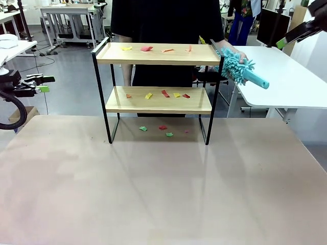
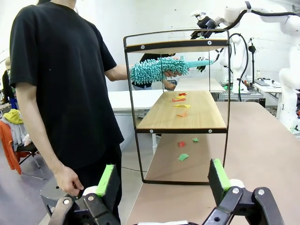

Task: Clean the shelf.
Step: Pick up the Duster handed by the human.

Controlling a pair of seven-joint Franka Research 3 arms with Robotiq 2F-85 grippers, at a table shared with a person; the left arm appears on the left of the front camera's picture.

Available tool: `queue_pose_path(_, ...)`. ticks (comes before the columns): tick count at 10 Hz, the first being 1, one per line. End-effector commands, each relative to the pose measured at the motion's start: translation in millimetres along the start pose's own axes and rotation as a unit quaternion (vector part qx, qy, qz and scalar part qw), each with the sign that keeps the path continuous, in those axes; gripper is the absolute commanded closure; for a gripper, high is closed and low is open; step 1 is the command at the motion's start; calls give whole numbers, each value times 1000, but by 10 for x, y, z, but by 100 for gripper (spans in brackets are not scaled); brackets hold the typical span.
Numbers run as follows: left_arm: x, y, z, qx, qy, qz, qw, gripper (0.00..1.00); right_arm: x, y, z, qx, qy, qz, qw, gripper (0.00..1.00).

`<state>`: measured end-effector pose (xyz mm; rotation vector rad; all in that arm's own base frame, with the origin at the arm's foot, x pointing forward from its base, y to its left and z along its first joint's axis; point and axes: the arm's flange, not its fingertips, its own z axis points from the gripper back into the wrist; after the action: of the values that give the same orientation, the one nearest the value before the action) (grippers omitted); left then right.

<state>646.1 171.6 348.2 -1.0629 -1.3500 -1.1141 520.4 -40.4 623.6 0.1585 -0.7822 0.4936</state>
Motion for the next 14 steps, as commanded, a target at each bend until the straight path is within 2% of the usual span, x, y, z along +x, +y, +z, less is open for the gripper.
queue_pose_path(1,15,-13,0,-2,1,-8,1000,0,-20,-47,72,-1,-10,1,1000,0)
queue_pose_path(5,15,-13,0,-2,1,-8,1000,0,-15,-43,35,4,-6,-4,1000,0)
queue_pose_path(7,15,-13,0,-2,1,-8,1000,0,61,413,75,-41,86,-26,995,0)
queue_pose_path(9,15,-13,0,-2,1,-8,1000,0,39,624,16,-33,114,-27,993,0)
queue_pose_path(12,15,-13,0,-2,1,-8,1000,0,-114,871,-204,-17,107,-58,992,0)
queue_pose_path(14,15,-13,0,-2,1,-8,1000,0,-226,1009,-369,-29,101,-72,992,0)
